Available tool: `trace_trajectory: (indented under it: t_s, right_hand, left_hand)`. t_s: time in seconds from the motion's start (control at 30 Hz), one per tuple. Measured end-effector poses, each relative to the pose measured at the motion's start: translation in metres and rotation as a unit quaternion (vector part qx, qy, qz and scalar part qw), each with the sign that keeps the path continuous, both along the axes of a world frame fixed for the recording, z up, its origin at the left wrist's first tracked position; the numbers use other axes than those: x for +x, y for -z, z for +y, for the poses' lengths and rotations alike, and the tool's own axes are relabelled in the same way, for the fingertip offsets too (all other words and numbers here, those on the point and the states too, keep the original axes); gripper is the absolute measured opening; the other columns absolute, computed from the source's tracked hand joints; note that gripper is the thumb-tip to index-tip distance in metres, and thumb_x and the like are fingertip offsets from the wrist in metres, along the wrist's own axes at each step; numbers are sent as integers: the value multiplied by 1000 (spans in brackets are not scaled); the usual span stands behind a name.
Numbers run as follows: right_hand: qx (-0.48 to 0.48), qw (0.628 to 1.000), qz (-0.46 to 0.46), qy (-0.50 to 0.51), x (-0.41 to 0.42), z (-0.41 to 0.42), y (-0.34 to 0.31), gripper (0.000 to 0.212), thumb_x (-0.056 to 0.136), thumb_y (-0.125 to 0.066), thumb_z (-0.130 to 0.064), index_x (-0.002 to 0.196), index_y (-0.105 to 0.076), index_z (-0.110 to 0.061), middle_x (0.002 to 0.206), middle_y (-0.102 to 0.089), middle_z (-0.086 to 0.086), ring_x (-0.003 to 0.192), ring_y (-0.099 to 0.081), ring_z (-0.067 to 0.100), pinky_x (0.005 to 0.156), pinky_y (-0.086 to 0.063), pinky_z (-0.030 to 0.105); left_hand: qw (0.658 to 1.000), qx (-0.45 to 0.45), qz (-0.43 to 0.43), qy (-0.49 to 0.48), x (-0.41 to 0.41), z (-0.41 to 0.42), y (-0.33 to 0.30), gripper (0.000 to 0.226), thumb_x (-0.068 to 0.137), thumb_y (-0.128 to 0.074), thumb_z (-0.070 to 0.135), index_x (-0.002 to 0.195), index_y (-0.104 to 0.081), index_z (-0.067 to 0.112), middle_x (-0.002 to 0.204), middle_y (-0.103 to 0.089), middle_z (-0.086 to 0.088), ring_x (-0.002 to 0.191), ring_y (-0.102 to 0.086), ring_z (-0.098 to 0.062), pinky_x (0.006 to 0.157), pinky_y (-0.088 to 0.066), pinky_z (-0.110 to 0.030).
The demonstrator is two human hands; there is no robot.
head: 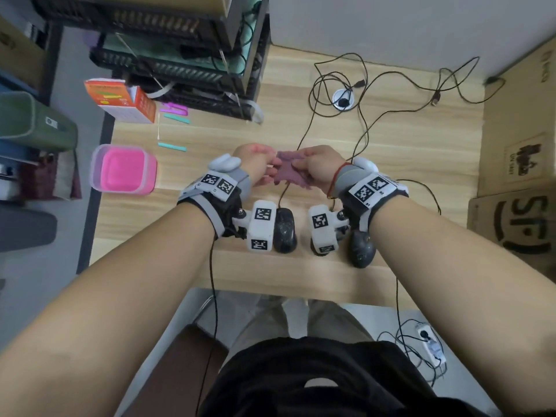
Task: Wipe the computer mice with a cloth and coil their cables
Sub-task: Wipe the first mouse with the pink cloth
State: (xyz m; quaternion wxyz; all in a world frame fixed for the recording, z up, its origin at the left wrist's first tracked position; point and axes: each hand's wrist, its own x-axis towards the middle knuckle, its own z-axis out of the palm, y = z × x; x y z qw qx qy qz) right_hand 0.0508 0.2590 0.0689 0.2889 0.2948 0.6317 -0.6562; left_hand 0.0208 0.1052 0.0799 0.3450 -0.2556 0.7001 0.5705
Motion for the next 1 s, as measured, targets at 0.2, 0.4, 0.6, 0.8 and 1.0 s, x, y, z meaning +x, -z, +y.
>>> trace_trajectory:
  t_s: [0.2,0.4,0.6,0.8,1.0]
  right_hand:
    - [148,986,-55,-56,24,21,27,21,92,-50,-6,85,-66,-18,75,-59,5,77,-57,26,68,-49,35]
    - [128,980,-109,-110,46,10,50,14,95,-48,-8,97,-62,-11,92,-62,12,84,-61,26,81,-56,39]
    - [131,979,-122,-99,46,7,55,19,95,-48,-5,103,-64,-4,100,-64,20,101,-65,38,93,-53,52]
    - [96,988,-99,-71,51,17,54,13,91,-54,-9,91,-61,-20,96,-65,9,89,-65,28,69,-57,40]
    - [81,991,-92,-50,48,24,42,31,92,-49,-3,79,-69,-24,90,-64,15,91,-62,34,84,-56,58]
  left_hand:
    - [983,-131,-68,113,42,-11,35,24,94,-63,20,113,-64,5,99,-65,-9,76,-61,-21,69,-53,-31]
    - [951,-114,-209,198,92,-15,66,36,80,-79,37,92,-64,7,68,-72,0,64,-68,-18,62,-52,-25]
    - [911,-210,-167,314,100,6,87,77,77,-72,62,126,-53,6,124,-60,-15,118,-54,-33,106,-41,-46]
    - [902,-239,-131,335,96,9,107,51,86,-67,51,117,-51,14,101,-53,-8,100,-49,-20,85,-37,-30]
    - [878,-341,-84,326,93,0,91,86,56,-67,76,113,-60,12,96,-63,-9,91,-65,-30,73,-50,-33]
